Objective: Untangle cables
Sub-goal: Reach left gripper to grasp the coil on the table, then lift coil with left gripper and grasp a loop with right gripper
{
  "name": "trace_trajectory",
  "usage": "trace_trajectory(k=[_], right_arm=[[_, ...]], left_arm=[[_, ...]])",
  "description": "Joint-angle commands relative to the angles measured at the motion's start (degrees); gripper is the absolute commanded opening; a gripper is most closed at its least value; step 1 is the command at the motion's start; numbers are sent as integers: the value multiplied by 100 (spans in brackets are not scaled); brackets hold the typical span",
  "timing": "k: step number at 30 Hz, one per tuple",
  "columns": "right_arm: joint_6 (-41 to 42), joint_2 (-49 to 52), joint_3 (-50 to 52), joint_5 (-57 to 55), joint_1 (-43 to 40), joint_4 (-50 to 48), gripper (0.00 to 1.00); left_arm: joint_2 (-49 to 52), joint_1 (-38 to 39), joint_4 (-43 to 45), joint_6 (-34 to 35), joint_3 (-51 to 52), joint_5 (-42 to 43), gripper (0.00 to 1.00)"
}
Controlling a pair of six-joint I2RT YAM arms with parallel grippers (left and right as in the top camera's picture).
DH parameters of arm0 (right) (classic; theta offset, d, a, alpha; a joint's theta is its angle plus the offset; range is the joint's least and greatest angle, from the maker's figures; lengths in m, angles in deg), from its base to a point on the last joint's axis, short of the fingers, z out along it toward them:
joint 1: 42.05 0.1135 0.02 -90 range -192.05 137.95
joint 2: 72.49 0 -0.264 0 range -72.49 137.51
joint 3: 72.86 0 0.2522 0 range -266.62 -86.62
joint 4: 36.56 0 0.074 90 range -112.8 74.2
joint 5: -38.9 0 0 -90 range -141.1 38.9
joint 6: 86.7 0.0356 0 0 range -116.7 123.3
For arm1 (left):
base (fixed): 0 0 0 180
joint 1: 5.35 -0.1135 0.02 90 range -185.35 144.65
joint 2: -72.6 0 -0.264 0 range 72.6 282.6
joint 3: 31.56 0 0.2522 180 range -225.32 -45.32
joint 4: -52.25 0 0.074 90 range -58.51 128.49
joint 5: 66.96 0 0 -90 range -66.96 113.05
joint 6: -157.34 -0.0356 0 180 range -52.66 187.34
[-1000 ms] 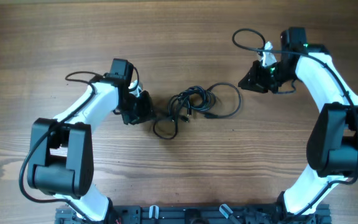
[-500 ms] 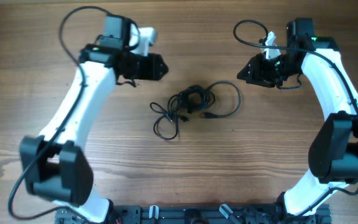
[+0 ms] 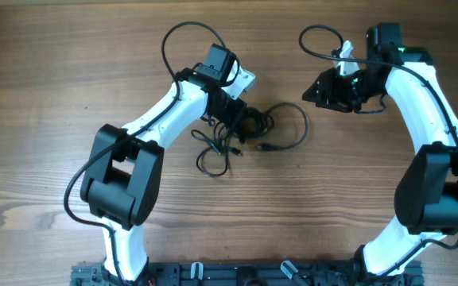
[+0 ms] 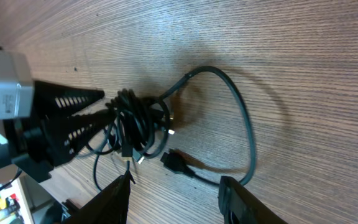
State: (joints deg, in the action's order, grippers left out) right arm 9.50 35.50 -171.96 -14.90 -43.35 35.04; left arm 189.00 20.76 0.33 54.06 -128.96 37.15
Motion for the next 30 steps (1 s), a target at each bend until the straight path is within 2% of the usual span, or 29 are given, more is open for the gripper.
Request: trace_trajectory(k=[1, 3, 6, 8, 9, 11, 15, 17, 20, 23, 27, 30], right_arm=[[39, -149, -90, 109, 96, 0, 49], [44, -149, -90, 114, 175, -13, 49], [151, -149, -90, 116, 372, -35, 49], [291, -149, -90, 111, 551, -116, 48], [387, -149, -90, 57, 737, -216, 48], [1307, -149, -61, -691, 1056, -323, 50], [1698, -127, 275, -997, 1563, -791, 52], [1720, -125, 437, -992, 1598, -881, 51], [1738, -120, 662, -986, 1602, -935, 44], [1744, -116, 837, -966, 1711, -1040, 44], [2013, -50, 1038, -922, 1786, -1325, 45], [2227, -39, 1080, -927, 1790, -1545, 44]], left_arm=[[61, 4, -195, -46, 7, -68, 25], [61, 11, -192, -42, 15, -17, 15], [63, 22, -190, 24, 31, 234, 16], [63, 22, -87, 39, 131, 232, 24], [63, 17, 55, 291, 251, 229, 27], [63, 15, 166, 721, 365, 125, 27], [63, 15, 269, 1996, 387, -31, 27], [63, 31, 306, 2621, 387, -31, 27], [63, 59, 306, 3228, 387, -28, 26], [63, 70, 299, 3899, 387, -26, 26], [63, 68, 210, 5313, 387, 184, 16], [63, 70, 216, 5755, 387, 654, 13]])
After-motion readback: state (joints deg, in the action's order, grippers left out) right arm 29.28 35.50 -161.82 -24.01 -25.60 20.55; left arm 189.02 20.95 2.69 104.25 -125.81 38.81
